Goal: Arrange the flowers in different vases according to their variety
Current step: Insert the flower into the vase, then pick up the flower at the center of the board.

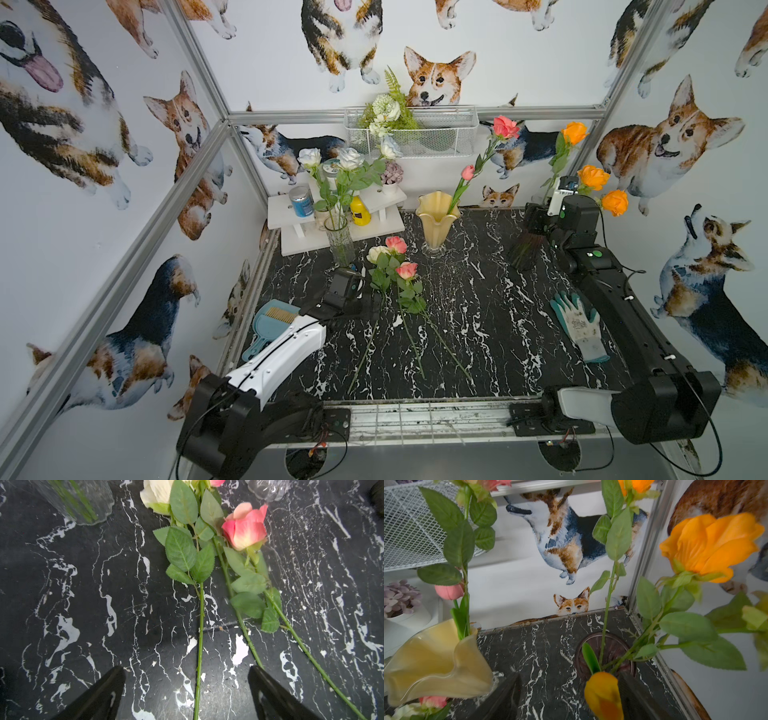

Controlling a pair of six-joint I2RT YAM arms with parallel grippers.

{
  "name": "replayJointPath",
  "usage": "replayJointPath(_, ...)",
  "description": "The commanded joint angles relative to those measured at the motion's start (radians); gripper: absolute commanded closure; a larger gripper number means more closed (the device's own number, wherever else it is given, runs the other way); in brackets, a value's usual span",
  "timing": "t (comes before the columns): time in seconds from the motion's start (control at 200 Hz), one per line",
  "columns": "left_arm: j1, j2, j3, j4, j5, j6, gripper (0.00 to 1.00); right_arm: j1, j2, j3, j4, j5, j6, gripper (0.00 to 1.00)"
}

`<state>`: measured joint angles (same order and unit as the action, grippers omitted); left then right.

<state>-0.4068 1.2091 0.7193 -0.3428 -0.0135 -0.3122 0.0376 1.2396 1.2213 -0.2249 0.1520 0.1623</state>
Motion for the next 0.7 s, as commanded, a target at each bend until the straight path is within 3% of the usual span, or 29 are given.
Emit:
replayJointPath(0.0,-0.015,0.029,0.040,-0.025,-0.027,-0.001,0.05,0.007,-0.047,-0.029,-0.144,-0.109,0.061,0.22)
replayJointPath(0.315,-0.070,0.111,0.034,-0.080,-0.039,-0.026,0.17,0.010,-0.222,-0.132,-0.293,-0.354,0.103,0.22)
replayJointPath(0.691,-0.098,0.267,0.086,-0.098,-0.069,-0.027,0.30,0.018,-0.311,-0.212,-0.412,-0.591,0.053,0.22)
